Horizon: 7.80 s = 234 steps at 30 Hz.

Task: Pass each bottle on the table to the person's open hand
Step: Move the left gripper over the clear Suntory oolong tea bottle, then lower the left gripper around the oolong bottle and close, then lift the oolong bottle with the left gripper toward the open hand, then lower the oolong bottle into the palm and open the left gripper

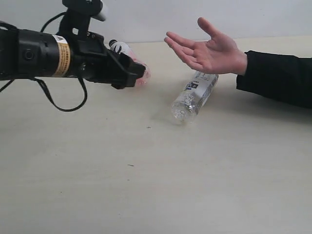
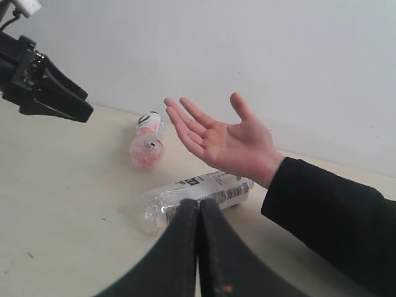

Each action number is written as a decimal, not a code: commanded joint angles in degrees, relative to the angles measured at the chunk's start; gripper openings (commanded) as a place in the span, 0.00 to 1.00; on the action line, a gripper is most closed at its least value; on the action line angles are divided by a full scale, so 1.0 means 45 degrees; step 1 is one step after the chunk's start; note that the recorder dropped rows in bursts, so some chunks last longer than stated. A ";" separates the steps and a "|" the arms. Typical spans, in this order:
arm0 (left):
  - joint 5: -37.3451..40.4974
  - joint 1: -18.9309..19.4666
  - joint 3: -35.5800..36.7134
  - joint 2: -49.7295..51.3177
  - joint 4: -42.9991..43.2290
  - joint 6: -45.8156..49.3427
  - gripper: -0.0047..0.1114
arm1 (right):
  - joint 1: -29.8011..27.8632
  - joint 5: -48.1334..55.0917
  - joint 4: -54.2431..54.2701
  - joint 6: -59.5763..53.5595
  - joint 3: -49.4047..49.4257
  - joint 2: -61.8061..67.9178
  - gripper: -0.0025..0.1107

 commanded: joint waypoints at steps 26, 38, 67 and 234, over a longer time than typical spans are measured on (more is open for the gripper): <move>0.2941 -0.3370 -0.3856 0.5225 -0.0203 -0.1057 0.71 | 0.0014 -0.0418 -0.0003 -0.0016 0.0067 -0.0058 0.03; 0.2843 -0.3370 -0.4299 0.5328 -0.0203 -0.1057 0.71 | 0.0014 -0.0418 -0.0003 -0.0016 0.0067 -0.0058 0.03; 0.2722 -0.3370 -0.5347 0.6555 -0.0089 -0.1306 0.80 | 0.0014 -0.0418 0.0026 -0.0016 0.0067 -0.0058 0.03; 1.0721 -0.6360 -0.7412 0.6161 -0.1464 -0.9708 0.04 | 0.0014 -0.0657 0.0024 -0.0016 0.0067 -0.0058 0.03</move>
